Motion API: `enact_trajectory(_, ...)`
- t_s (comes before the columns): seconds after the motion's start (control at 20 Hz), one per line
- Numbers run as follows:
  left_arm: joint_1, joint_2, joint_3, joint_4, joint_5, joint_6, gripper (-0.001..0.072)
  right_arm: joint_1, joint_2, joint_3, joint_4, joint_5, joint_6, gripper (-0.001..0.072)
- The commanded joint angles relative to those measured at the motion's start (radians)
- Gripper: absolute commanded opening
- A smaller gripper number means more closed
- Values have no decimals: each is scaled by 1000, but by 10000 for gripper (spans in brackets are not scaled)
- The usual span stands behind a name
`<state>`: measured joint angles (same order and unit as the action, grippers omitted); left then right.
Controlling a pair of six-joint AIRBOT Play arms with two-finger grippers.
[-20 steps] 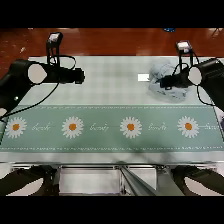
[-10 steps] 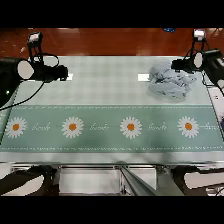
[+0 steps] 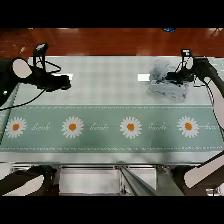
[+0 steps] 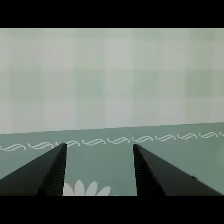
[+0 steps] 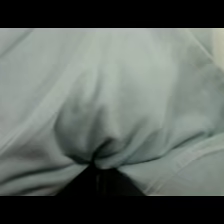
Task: Fold the shirts.
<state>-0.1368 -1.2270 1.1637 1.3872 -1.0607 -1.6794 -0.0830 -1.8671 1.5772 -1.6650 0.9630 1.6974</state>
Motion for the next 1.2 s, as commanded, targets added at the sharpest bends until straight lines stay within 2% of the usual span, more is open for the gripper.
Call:
enact_trajectory(0.0,86,67,0,-54,-80,56,509,-2,-15,61,52,102,-37,21)
enact_trajectory(0.15,132,206,-80,-113,-74,84,508,4,24,193,146,161,-88,21)
enact_trajectory(0.45,124,536,-433,-207,10,93,509,67,290,321,190,45,-95,20)
enact_trajectory(0.7,124,750,-502,-246,51,93,508,149,509,426,190,-13,-133,20)
enact_trajectory(0.95,124,789,-502,-263,55,97,508,241,660,489,190,-24,-166,20)
enact_trajectory(1.05,124,789,-502,-267,55,100,508,297,708,489,190,31,-182,20)
enact_trajectory(1.15,124,789,-502,-267,55,100,508,358,729,488,203,159,-183,20)
